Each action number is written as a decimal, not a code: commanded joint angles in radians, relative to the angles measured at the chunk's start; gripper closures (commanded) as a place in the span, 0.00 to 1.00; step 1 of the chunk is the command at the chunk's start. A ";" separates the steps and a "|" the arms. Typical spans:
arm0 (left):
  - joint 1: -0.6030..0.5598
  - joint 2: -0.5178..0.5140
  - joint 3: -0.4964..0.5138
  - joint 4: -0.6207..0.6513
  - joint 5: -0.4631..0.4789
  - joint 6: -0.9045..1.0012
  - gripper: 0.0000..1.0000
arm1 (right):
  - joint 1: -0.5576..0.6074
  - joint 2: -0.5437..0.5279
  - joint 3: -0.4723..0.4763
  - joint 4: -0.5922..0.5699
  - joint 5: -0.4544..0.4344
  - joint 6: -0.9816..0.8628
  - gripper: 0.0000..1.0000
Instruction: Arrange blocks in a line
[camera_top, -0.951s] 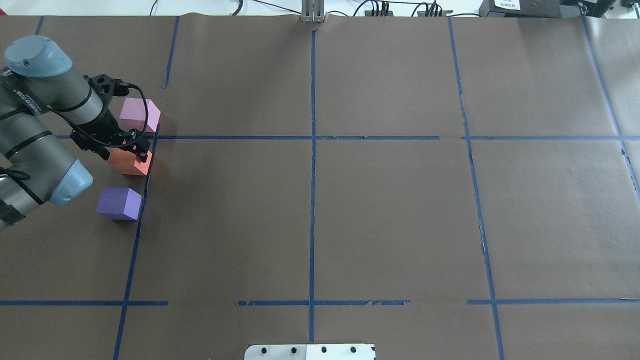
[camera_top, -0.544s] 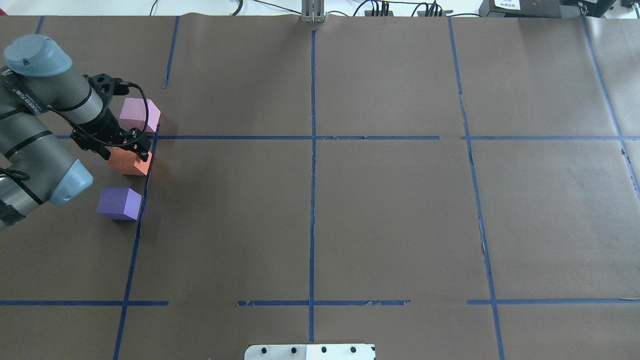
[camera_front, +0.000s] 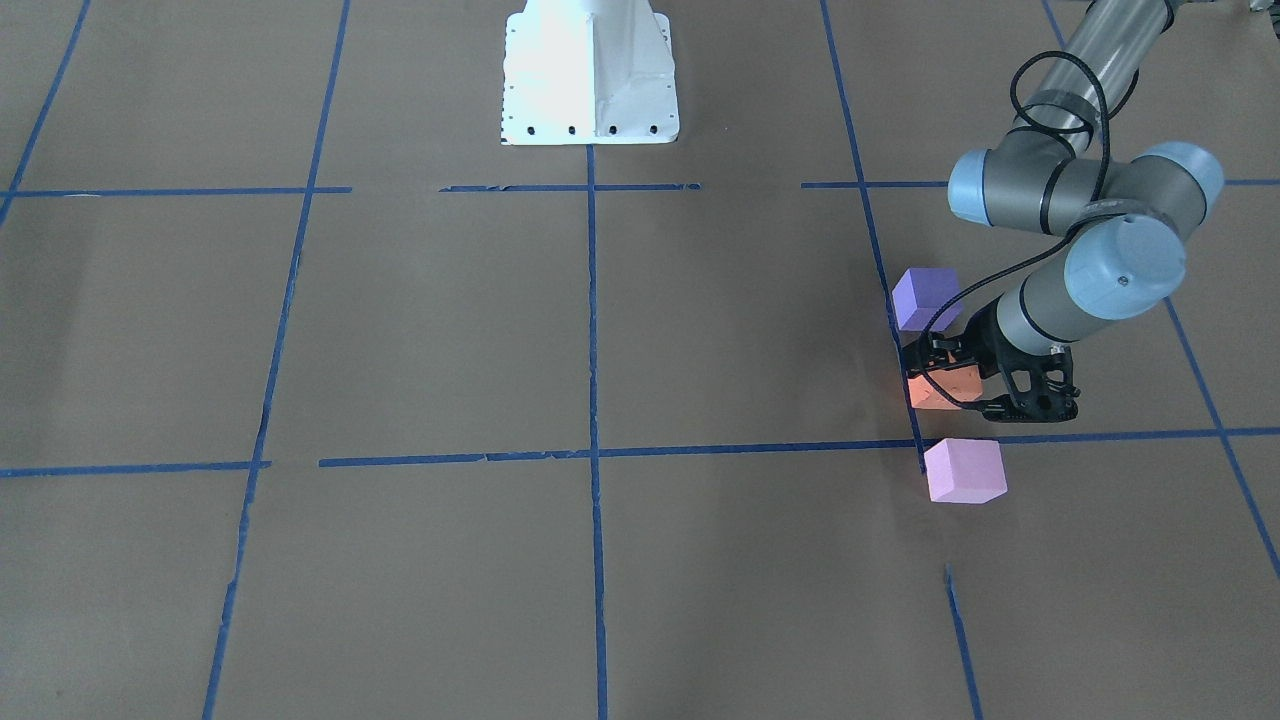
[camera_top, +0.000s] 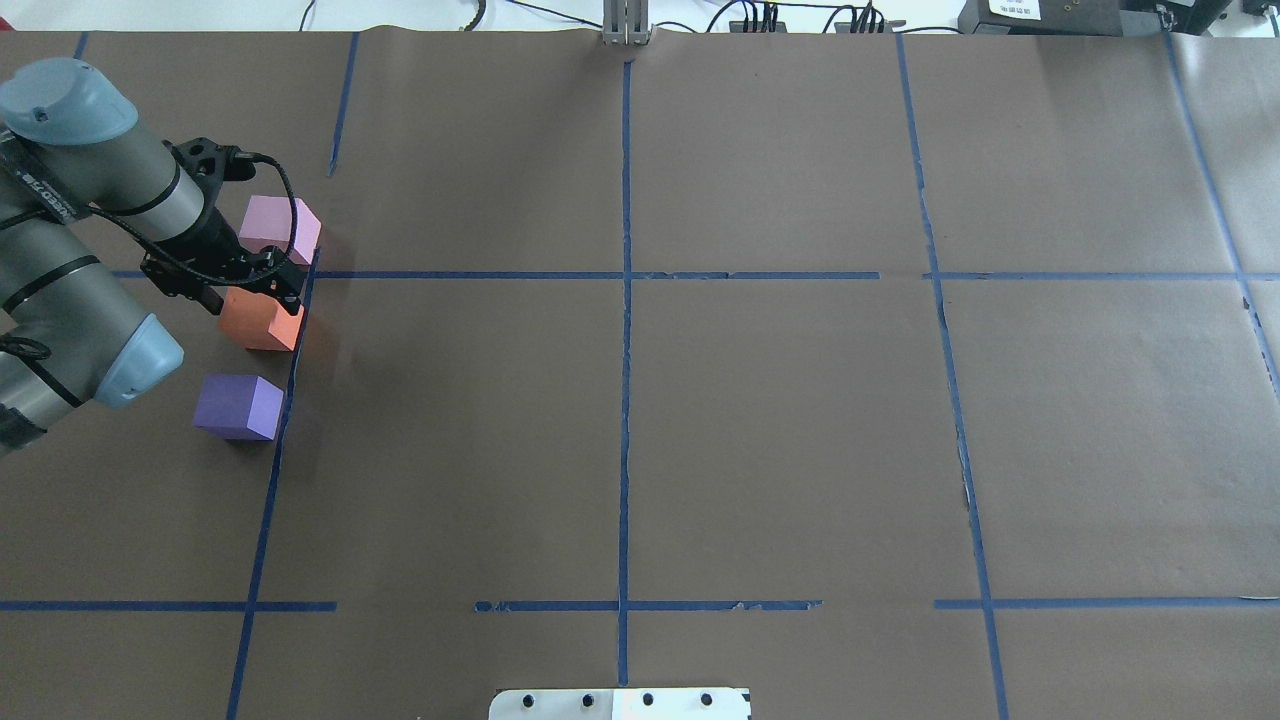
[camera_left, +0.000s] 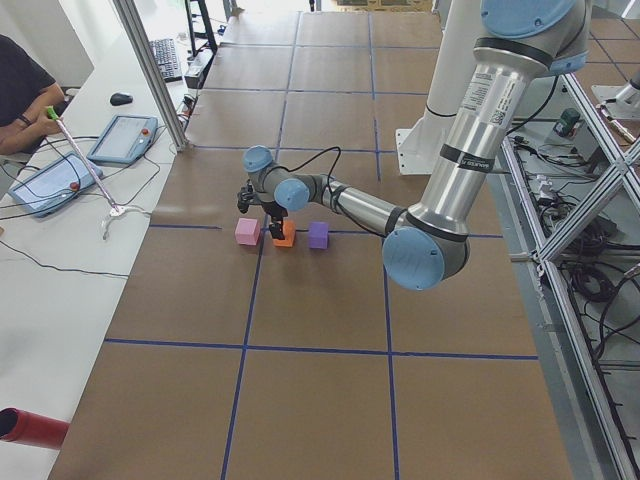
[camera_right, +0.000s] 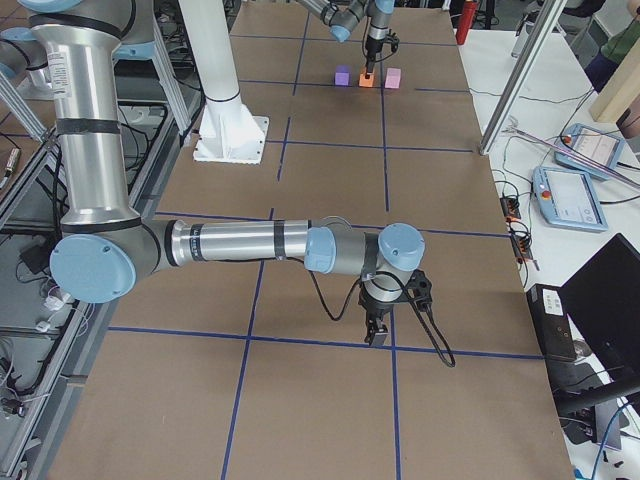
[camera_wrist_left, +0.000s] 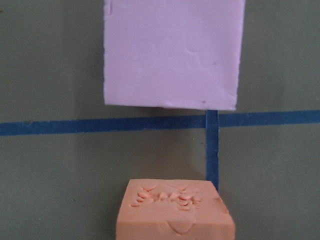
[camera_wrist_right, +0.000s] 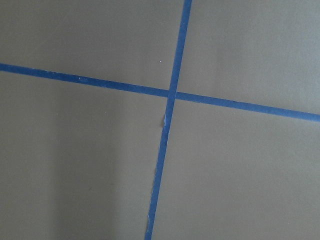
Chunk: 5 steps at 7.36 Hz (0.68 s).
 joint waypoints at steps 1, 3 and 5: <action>-0.004 0.004 -0.028 0.010 0.003 -0.001 0.00 | 0.000 0.002 0.000 0.000 0.000 0.000 0.00; -0.014 0.013 -0.070 0.027 0.010 0.003 0.00 | 0.000 0.000 0.000 0.000 0.000 0.000 0.00; -0.062 0.016 -0.152 0.102 0.013 0.008 0.00 | 0.000 0.000 0.000 0.000 0.000 0.000 0.00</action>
